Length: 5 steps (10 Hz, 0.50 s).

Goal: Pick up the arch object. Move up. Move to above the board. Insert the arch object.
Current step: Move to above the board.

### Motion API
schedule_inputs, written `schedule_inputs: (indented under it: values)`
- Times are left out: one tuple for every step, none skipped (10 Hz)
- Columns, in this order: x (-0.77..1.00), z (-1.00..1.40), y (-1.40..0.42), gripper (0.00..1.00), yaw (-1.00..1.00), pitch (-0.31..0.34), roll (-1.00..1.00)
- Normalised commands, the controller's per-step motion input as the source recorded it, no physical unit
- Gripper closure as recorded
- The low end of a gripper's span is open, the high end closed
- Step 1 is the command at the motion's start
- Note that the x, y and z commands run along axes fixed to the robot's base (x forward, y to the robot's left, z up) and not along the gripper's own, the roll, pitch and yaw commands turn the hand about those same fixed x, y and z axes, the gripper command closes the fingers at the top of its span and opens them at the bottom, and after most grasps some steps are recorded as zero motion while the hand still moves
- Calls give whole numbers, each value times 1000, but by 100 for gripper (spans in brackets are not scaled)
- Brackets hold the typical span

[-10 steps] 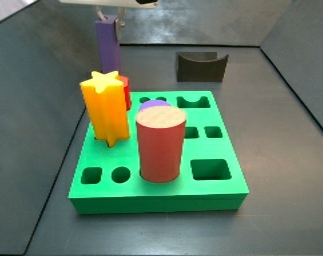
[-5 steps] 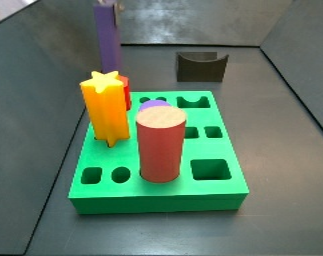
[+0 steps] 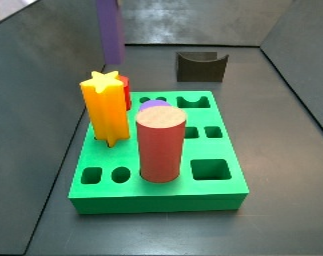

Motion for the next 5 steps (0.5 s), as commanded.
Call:
schedule_inputs:
  values:
    - [188,1000,-276,100,32,86,97]
    - [132,1000,-216,100,25,76,80]
    - [101,921,-164,100,22,73,73]
    - [49,717,-80,100,20,67,61]
    - [25,515,-49,100,20,64,56]
